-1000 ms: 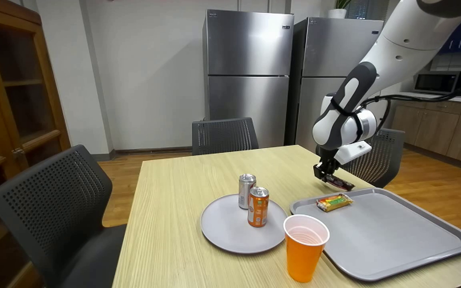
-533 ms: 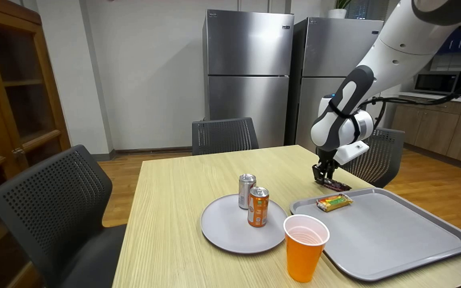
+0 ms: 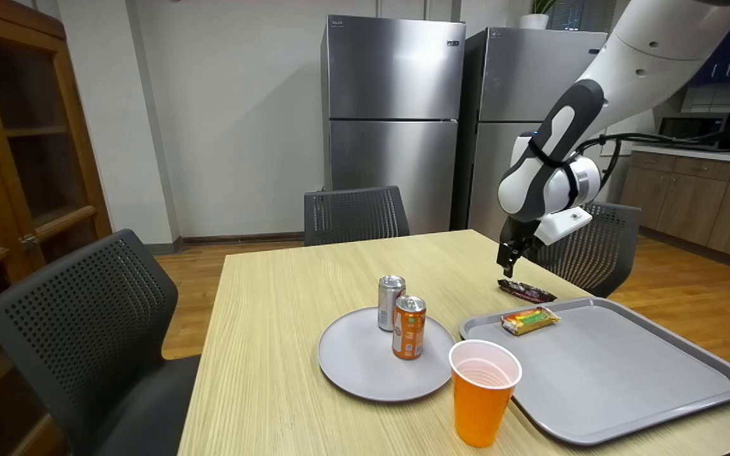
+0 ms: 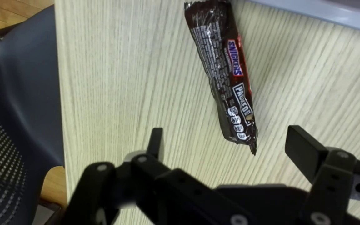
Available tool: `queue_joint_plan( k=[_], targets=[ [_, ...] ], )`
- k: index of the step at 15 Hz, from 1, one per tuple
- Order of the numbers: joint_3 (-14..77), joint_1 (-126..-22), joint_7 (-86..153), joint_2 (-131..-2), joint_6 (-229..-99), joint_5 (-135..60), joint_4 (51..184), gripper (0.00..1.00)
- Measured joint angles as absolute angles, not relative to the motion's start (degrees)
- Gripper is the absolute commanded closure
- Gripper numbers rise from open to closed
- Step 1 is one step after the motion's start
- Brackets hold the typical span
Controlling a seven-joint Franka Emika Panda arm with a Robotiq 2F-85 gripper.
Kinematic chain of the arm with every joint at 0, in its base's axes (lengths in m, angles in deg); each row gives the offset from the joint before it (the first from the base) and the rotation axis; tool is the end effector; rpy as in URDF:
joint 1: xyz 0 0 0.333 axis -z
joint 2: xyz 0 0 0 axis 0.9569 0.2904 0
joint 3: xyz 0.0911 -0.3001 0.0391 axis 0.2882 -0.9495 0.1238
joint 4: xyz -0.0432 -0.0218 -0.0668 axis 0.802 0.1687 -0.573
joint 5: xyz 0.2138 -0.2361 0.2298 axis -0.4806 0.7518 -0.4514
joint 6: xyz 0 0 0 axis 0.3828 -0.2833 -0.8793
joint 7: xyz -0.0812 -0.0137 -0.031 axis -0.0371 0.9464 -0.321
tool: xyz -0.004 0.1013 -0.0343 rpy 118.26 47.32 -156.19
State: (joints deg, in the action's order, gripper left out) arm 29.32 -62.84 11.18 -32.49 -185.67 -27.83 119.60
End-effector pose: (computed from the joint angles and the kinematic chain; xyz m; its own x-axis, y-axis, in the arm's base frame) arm 0.6669 -0.1767 0.1161 0.9565 0.2739 0.1006 0.2432 -0.9388 0.2438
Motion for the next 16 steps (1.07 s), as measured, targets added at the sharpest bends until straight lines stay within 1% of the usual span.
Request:
queue_joint_plan(
  k=[11, 16],
  targets=[
    [29.4, -62.8, 9.7, -43.6, -186.4, -26.6, 135.8, 0.0],
    [29.4, -62.8, 9.3, -44.7, -186.9, -26.1, 138.0, 0.0]
  ],
)
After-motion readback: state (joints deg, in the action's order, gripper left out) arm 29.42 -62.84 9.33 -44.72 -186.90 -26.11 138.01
